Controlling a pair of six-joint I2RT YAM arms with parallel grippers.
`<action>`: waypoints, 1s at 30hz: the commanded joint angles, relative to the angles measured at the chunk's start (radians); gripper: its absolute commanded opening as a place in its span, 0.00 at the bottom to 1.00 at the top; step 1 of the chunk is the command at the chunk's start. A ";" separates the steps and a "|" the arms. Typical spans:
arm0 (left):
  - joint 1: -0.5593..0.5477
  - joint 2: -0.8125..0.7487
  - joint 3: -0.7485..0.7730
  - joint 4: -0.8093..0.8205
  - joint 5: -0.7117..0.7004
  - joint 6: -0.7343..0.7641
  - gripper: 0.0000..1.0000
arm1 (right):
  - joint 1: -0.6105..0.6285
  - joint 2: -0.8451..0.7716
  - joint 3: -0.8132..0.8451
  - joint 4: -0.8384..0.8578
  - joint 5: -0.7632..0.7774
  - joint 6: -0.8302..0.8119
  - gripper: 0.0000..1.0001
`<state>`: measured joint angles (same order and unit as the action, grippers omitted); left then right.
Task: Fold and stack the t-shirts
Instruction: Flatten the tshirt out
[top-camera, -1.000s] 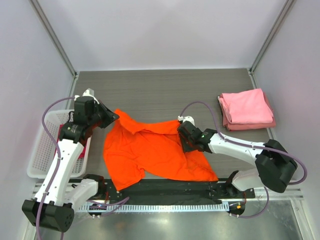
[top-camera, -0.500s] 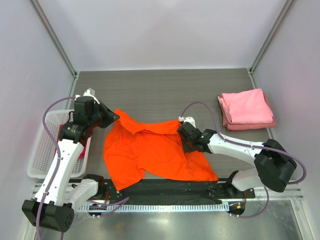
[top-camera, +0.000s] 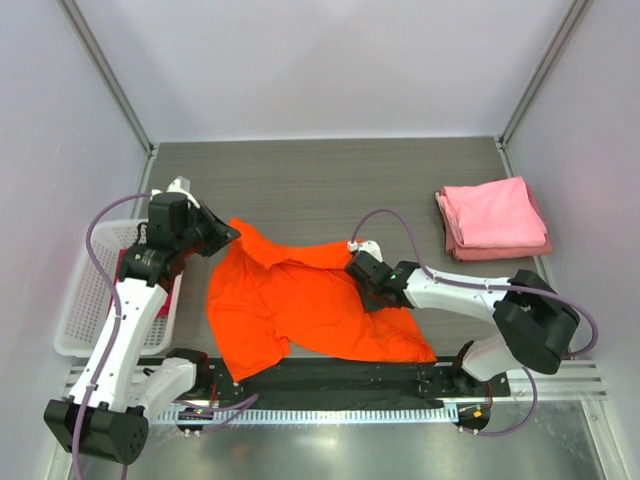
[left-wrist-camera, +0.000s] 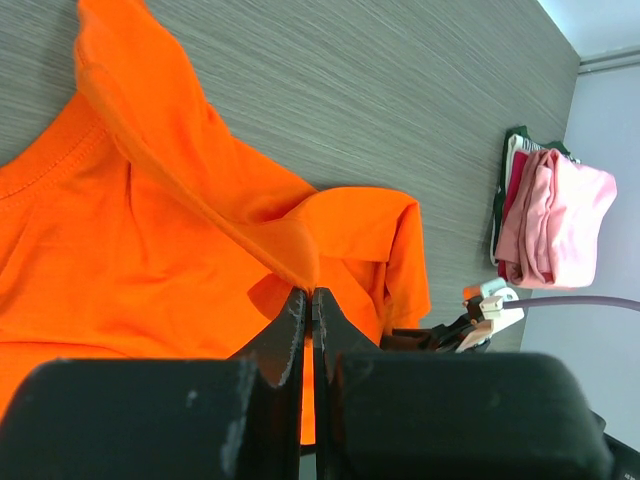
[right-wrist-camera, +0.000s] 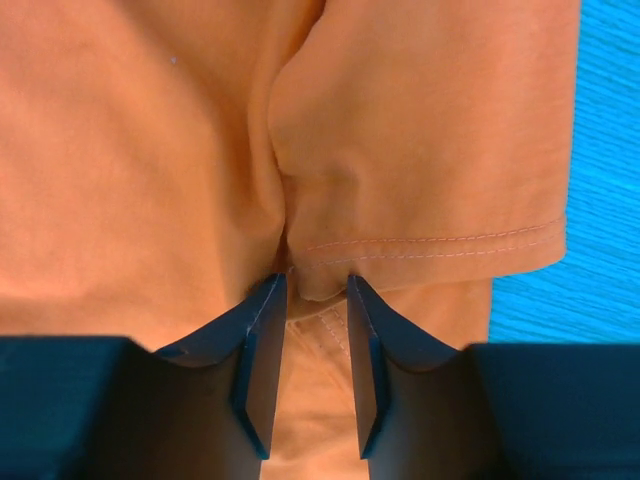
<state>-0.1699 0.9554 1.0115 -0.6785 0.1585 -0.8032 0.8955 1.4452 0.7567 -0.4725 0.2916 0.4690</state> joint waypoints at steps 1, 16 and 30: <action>0.004 -0.001 0.024 0.034 0.024 0.019 0.00 | 0.005 0.007 0.043 0.003 0.069 0.008 0.33; 0.004 0.003 0.021 0.036 0.029 0.029 0.00 | 0.005 0.063 0.109 -0.029 0.161 -0.024 0.25; 0.004 0.040 -0.002 0.079 0.029 0.015 0.00 | -0.099 -0.064 0.150 -0.055 0.169 -0.007 0.01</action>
<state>-0.1699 0.9752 1.0111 -0.6647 0.1619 -0.7963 0.8658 1.4620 0.8352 -0.5182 0.4194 0.4469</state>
